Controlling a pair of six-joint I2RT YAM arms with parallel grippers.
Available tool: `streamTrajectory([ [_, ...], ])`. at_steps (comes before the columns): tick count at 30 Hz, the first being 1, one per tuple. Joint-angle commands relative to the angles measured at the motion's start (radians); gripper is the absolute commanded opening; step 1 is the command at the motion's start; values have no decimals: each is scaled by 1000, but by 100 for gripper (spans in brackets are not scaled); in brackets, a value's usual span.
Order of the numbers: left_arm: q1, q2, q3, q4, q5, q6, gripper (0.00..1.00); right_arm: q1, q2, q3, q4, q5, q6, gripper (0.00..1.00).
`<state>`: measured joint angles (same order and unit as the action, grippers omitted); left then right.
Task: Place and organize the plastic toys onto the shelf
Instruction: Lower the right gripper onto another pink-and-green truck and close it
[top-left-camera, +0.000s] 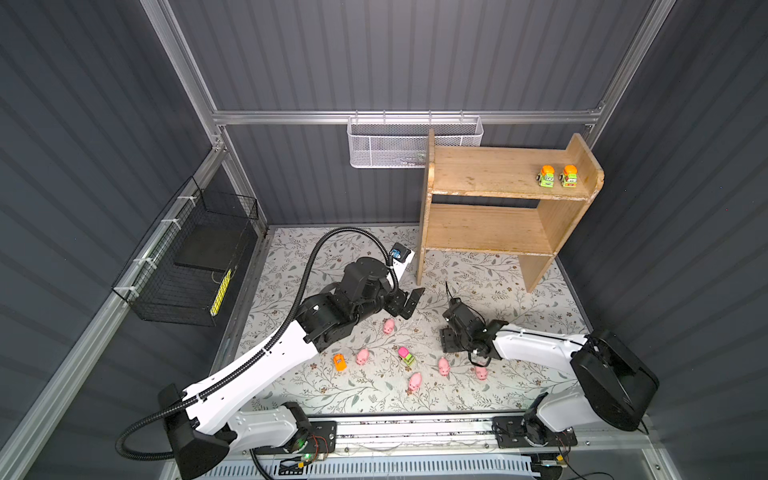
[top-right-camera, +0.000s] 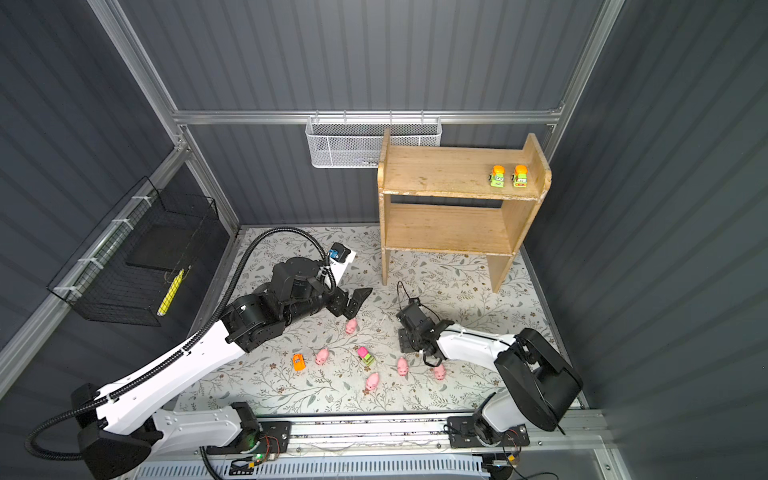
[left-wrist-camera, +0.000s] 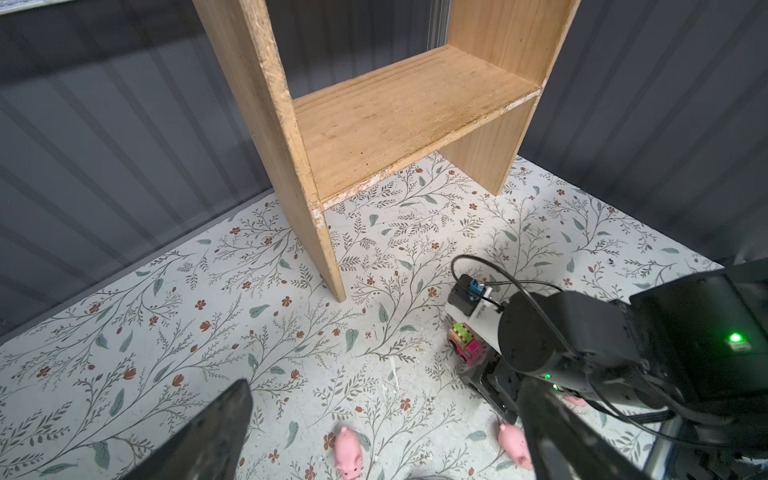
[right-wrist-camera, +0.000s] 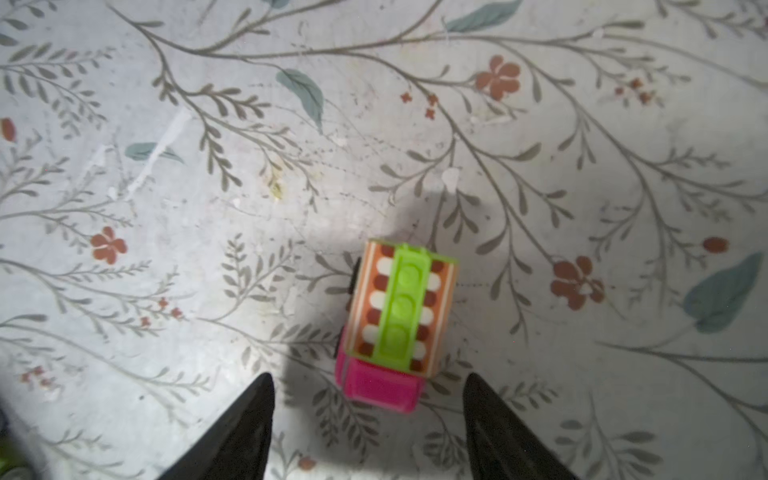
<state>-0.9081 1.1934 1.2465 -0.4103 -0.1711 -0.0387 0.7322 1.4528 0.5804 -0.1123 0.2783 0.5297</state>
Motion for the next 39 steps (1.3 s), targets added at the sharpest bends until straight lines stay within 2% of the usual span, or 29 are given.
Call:
streamTrajectory([
  [1,5,-31,-20,8,28,-20,100,16,-5,-71,192,147,64,71],
  [5,5,-44,-26,2,39,-27,100,22,-3,-131,326,186,54,70],
  [10,5,-64,-38,-5,40,-36,100,30,20,-149,404,197,41,70],
  [22,5,-80,-50,-9,43,-36,100,41,94,-133,510,221,36,67],
  [33,5,-64,-35,-33,41,-24,100,58,163,-129,609,308,12,53],
  [39,5,-67,-31,-40,35,-23,100,58,207,-122,631,310,14,38],
])
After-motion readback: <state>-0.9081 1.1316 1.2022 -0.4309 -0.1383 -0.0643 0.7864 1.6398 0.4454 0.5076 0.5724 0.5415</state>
